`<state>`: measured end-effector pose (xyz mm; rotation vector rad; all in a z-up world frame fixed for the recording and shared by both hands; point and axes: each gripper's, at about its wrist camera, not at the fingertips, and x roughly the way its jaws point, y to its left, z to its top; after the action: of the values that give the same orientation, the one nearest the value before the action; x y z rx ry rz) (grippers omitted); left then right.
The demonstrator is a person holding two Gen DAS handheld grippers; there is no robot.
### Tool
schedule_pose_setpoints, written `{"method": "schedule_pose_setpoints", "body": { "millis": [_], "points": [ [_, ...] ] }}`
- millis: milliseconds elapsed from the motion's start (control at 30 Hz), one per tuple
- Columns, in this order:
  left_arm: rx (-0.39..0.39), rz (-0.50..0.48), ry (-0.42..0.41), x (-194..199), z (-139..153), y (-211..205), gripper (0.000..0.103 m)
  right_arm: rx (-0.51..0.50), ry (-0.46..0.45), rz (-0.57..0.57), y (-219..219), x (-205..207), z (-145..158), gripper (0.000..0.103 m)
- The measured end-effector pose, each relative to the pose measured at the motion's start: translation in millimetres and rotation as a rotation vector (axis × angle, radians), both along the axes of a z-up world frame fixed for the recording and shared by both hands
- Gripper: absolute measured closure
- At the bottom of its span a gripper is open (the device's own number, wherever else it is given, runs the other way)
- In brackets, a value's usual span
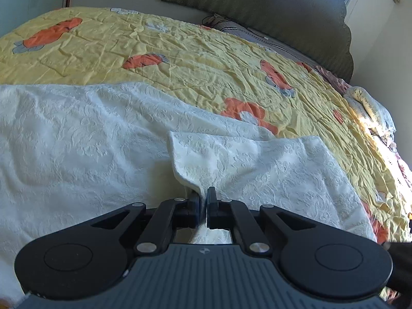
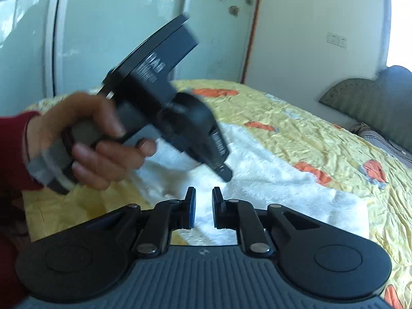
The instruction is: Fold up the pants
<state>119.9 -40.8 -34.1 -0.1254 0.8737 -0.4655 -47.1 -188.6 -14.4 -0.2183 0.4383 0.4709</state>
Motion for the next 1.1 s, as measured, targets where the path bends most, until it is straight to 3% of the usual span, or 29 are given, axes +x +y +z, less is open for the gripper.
{"method": "schedule_pose_setpoints", "body": {
  "millis": [100,167,233,300,367,433,567,633,767,900,967,1033,1100],
  "points": [
    [0.018,0.001,-0.021,-3,0,-3,0.098,0.048,-0.010,-0.198,-31,6,-1,0.086],
    [0.030,-0.009,-0.039,-5,0,-5,0.097,0.027,0.059,-0.358,-52,15,-18,0.073],
    [0.028,-0.023,-0.044,-5,-1,-7,0.097,0.064,0.158,-0.408,-70,21,-37,0.074],
    [0.049,-0.024,-0.063,-7,-1,-11,0.097,0.154,0.155,-0.433,-77,17,-34,0.073],
    [0.068,-0.024,-0.077,-8,-1,-14,0.096,0.154,0.105,-0.434,-72,17,-24,0.073],
    [0.082,-0.024,-0.087,-9,0,-17,0.087,0.133,0.057,-0.442,-67,21,-21,0.072],
    [0.120,-0.023,-0.112,-13,3,-20,0.074,0.093,0.155,-0.440,-68,39,-37,0.067],
    [0.148,-0.014,-0.134,-15,5,-21,0.067,0.120,0.140,-0.446,-69,38,-32,0.065],
    [0.173,-0.013,-0.148,-16,7,-23,0.066,0.102,0.071,-0.396,-56,42,-14,0.066],
    [0.178,-0.012,-0.149,-16,9,-24,0.064,0.053,0.109,-0.373,-47,66,-20,0.066],
    [0.168,-0.013,-0.153,-15,11,-22,0.060,0.040,0.151,-0.384,-46,75,-31,0.066],
    [0.135,-0.001,-0.151,-8,13,-13,0.045,0.070,0.139,-0.384,-44,72,-30,0.066],
    [0.075,0.034,-0.108,5,13,0,0.037,0.112,0.127,-0.356,-43,68,-24,0.066]
  ]
}}
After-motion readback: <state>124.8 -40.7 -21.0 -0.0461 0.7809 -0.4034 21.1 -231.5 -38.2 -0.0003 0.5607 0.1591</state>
